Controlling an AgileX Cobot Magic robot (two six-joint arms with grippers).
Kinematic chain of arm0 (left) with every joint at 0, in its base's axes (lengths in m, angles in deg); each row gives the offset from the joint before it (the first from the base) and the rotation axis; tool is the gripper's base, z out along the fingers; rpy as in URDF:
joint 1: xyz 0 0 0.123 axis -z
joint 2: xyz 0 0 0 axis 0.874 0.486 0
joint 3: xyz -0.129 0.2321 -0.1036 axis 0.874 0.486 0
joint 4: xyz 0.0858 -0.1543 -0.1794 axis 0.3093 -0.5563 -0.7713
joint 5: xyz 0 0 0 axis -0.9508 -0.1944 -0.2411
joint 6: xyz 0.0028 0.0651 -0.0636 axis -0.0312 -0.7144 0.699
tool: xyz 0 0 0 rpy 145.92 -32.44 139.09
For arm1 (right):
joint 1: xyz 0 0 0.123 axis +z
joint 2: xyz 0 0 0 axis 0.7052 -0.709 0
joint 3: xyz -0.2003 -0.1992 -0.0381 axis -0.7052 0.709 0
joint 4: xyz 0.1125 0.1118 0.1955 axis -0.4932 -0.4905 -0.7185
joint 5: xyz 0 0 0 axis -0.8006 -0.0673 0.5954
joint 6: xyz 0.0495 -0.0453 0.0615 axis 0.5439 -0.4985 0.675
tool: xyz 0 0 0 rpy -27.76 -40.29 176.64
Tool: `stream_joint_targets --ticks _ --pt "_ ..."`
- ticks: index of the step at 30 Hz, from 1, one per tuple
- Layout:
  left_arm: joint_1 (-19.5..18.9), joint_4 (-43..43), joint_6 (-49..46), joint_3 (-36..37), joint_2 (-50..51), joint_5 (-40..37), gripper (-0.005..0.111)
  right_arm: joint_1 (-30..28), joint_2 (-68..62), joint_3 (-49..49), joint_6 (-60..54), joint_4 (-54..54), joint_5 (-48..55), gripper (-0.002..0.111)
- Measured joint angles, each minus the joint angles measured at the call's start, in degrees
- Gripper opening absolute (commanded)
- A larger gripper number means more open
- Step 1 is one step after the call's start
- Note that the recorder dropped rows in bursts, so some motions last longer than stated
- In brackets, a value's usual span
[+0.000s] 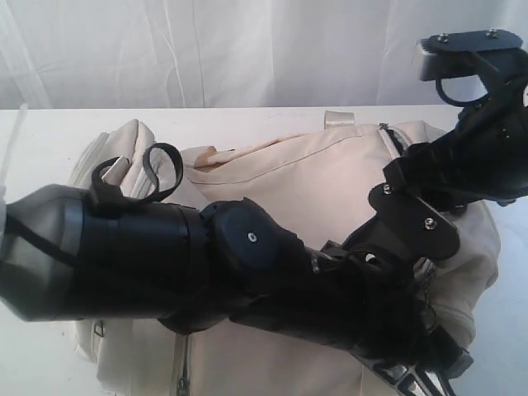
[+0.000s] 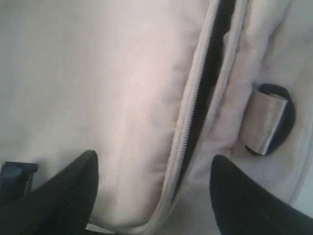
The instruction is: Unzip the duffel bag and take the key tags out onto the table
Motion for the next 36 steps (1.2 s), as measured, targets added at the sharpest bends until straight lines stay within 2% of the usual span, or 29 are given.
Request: stream_joint_targets --ticks 14,20,24,31,36 --pt "0.0 0.7 -0.7 4.4 -1.8 1.9 0.064 0.0 -4.3 -0.1 0.1 -2.6 0.8 0.059" --pt "0.0 1.1 -1.8 4.5 -2.7 1.7 0.064 0.0 -5.4 -0.6 0.6 -4.1 0.9 0.045" --pt "0.0 2.7 -3.9 4.1 -4.4 3.5 0.064 0.0 -8.0 0.0 0.3 -1.1 2.3 0.033" --pt "0.0 2.8 -4.3 3.9 -5.0 5.1 0.064 0.0 -8.9 0.1 -0.6 -0.1 1.9 0.0" --pt "0.0 2.8 -4.3 3.9 -5.0 2.0 0.063 0.0 -8.9 -1.4 -0.6 0.7 1.5 0.0"
